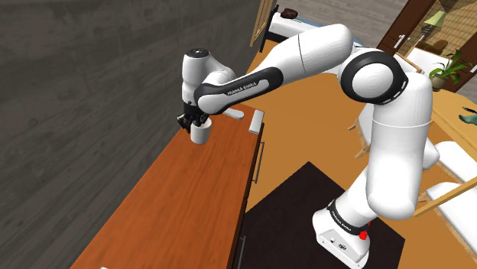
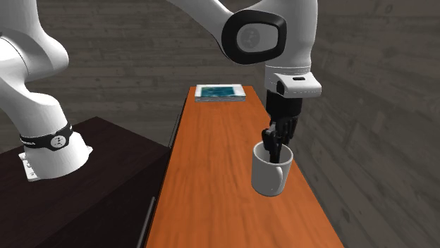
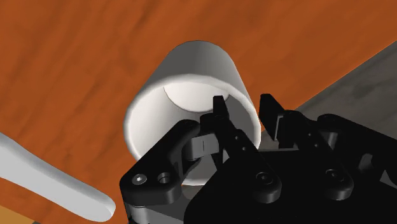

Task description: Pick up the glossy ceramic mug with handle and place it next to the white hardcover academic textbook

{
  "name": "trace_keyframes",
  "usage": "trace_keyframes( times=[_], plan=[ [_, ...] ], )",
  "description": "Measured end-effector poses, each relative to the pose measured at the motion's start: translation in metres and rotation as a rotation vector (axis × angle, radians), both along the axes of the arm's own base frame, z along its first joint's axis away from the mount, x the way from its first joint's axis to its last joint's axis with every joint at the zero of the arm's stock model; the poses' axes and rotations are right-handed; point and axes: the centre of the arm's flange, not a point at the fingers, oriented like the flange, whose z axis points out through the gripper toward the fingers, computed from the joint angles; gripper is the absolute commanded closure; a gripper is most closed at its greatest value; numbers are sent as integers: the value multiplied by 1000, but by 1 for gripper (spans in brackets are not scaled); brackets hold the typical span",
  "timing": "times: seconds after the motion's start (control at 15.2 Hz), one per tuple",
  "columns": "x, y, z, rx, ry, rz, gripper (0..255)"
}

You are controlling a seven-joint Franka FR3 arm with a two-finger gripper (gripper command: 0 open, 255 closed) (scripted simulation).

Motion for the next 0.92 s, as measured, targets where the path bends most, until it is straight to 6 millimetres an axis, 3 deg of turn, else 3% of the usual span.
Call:
trace_keyframes(
  times=[0.53,0.92],
  plan=[
    [0,0,0,0,0,0,255],
    [-1,0,26,0,0,0,255]
  ],
)
